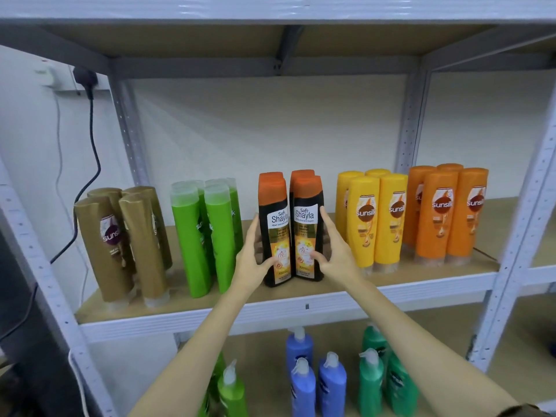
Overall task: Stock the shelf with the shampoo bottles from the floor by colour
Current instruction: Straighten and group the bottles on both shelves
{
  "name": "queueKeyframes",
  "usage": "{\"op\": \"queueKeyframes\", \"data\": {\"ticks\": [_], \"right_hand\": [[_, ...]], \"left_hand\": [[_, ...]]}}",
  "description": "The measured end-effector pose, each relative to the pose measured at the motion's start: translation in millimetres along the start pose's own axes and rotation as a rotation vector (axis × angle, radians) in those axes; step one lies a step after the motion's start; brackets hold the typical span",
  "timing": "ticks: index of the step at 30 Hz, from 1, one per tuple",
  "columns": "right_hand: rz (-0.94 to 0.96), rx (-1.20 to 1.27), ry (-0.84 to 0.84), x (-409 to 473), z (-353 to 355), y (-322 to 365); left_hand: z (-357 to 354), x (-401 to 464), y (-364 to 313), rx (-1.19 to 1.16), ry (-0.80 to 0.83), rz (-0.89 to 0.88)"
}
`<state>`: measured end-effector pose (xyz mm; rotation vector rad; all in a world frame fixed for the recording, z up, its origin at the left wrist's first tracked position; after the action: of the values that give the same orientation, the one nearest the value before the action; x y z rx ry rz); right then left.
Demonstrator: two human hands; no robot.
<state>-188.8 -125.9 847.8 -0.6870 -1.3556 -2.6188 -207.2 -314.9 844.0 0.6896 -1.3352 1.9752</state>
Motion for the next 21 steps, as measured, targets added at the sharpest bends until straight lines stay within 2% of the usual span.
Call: {"op": "queueKeyframes", "data": {"ticks": [6, 11, 15, 21], "right_hand": [[0.017, -0.003, -0.008, -3, 3, 0], [0.058, -0.180, -0.125, -6, -3, 2], [0.052, -0.239, -0.068, 0, -8, 1], [0.042, -0.075, 0.070, 3, -4, -4]], "left_hand": [[1, -1, 2, -0.018, 0.062, 0.018], [-7, 1, -8, 0.021, -0.042, -0.026], [-13, 5, -18, 0.097, -0.055, -0.019], [-7, 8, -14, 0.128, -0.021, 0.022]]}}
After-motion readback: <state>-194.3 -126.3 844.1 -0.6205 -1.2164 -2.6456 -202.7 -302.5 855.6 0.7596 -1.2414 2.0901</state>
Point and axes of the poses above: each hand's wrist, its own x-axis towards the middle knuckle, its own z-axis out of the back of the hand, y = z × x, the point moved 3 cm from there along x, towards the middle knuckle, and after that the axes turned 12 degrees about -z, right-handed, at the moved point
